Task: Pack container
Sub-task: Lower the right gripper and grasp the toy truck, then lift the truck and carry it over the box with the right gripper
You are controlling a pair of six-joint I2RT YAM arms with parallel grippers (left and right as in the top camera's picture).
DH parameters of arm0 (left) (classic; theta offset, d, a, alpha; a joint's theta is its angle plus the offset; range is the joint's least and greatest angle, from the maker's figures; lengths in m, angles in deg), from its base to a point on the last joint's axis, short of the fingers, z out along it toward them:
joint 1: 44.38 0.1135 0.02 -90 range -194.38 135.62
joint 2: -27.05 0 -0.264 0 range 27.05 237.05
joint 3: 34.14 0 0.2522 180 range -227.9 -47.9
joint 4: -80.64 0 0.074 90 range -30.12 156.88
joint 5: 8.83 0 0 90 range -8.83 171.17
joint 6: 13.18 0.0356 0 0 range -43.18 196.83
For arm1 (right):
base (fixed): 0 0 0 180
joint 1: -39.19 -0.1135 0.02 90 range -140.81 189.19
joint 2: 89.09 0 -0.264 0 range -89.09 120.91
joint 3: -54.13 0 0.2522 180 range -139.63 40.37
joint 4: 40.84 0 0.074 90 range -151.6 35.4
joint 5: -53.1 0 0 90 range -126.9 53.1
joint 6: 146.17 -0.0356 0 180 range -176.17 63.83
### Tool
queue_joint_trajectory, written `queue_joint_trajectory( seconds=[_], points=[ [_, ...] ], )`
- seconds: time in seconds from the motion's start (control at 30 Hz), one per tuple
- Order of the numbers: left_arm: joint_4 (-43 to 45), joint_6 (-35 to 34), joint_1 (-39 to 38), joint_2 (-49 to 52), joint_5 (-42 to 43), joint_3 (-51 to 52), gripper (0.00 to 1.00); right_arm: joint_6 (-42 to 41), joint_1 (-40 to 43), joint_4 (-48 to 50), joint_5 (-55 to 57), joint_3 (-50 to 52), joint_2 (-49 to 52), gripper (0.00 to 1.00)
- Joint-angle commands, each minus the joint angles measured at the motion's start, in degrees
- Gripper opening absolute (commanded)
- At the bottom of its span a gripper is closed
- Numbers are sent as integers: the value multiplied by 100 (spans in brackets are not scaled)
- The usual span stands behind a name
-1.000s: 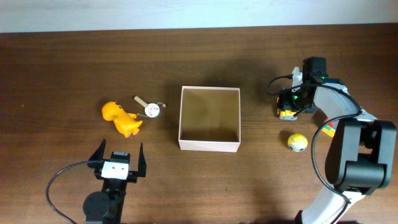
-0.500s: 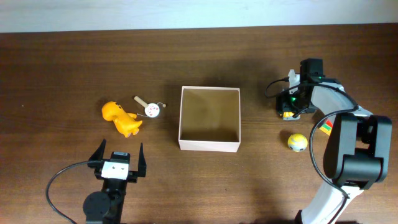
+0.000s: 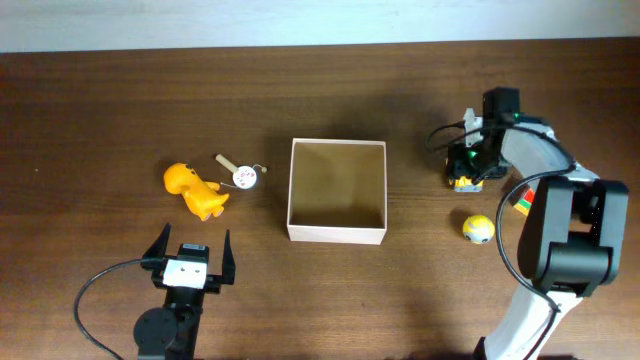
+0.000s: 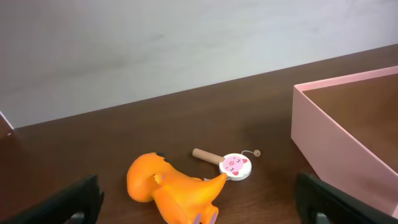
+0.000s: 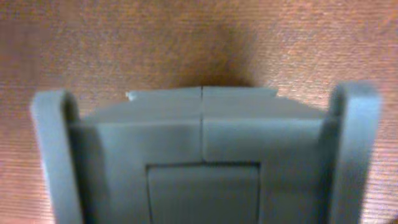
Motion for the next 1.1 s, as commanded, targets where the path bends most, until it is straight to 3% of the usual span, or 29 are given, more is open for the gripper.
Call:
queue_joint_trajectory(
  seconds=[0.0,0.23,0.4,0.57,0.83,0.9,1.07],
  points=[
    [-7,85,26,-28,-20,37,99,-50,-37,-490,-369,-782,96,55],
    [-7,85,24,-28,-20,37,99,181,-37,-1993,-1572,-2540,94,55],
    [-7,85,26,-28,-20,37,99,772,-133,-2643,-4177,-3451,87,55],
    [-7,85,24,-28,-20,37,99,1180,-645,-2647,-5705,-3499,83,55],
    [-7,85,24,-28,-20,37,99,1202,-1891,-2605,-5149,-3499,83,54],
    [-7,85,26,-28,-20,37,99,931,-2166,-2601,-4544,-3499,83,54],
    [-7,85,24,-28,-20,37,99,-673,-3062,-2319,-2236,-3497,83,54]
  ],
)
